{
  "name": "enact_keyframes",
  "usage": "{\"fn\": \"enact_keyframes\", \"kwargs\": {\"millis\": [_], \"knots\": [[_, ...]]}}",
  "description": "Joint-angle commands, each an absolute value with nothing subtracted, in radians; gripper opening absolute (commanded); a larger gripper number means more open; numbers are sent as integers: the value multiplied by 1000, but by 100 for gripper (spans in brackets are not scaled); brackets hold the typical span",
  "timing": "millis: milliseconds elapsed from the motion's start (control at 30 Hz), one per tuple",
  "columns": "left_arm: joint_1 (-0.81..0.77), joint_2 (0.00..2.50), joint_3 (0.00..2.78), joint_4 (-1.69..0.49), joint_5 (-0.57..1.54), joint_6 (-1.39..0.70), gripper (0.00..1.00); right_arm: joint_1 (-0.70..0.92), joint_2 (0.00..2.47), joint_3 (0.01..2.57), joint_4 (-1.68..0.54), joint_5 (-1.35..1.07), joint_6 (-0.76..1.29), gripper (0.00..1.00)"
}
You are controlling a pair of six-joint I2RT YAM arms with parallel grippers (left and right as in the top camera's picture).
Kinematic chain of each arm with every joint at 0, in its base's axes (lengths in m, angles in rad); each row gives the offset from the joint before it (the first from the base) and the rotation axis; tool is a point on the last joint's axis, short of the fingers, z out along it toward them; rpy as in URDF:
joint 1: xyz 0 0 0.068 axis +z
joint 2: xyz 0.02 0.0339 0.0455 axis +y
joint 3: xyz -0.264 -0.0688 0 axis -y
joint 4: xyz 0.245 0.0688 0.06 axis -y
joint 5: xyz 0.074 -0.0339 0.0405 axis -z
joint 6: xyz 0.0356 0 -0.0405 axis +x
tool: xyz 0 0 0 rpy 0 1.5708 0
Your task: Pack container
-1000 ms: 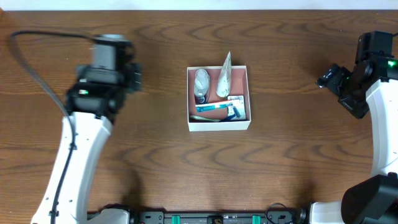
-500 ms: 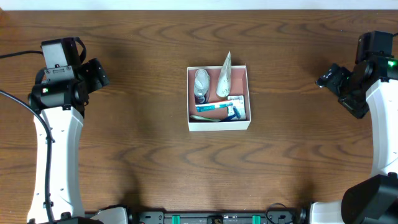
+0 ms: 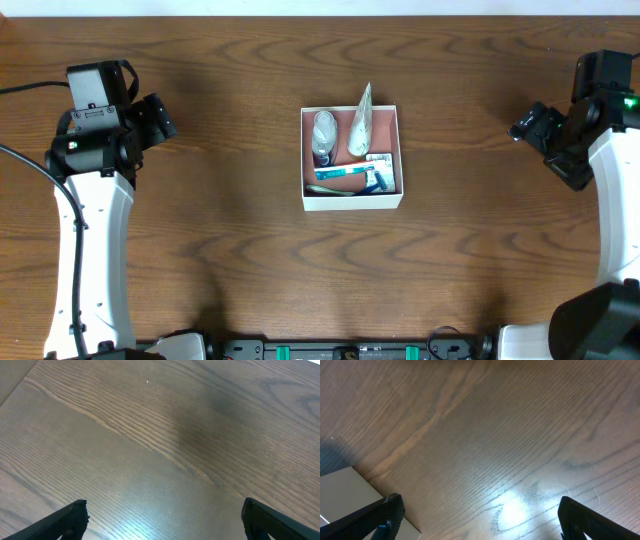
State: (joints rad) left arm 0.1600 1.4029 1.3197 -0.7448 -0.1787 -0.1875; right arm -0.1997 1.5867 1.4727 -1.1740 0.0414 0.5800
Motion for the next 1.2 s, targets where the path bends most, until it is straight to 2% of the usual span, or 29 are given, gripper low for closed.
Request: {"fn": "enact_keyframes", "kwargs": {"millis": [0,200,300,500,933,1167], "knots": [[163,1409,1332,-748,-171,-205,98,-162,1480,1483,-1179,57,557,99],[163,1409,1332,-748,-171,-204,98,-86,1246,1466,-1205,150,356,99],[163,1409,1332,-748,-171,-204,98,-70,1116,1407,-1120,112,200,99],[163,1409,1332,-748,-171,-205,98,-66,806,1095,-898,-38,-72,99],[163,1409,1332,-748,-171,-205,98,-66,297,410,-728,-147,-84,99],[163,1409,1332,-748,-171,-204,98,-66,162,220,-630,-186,-84,99]]}}
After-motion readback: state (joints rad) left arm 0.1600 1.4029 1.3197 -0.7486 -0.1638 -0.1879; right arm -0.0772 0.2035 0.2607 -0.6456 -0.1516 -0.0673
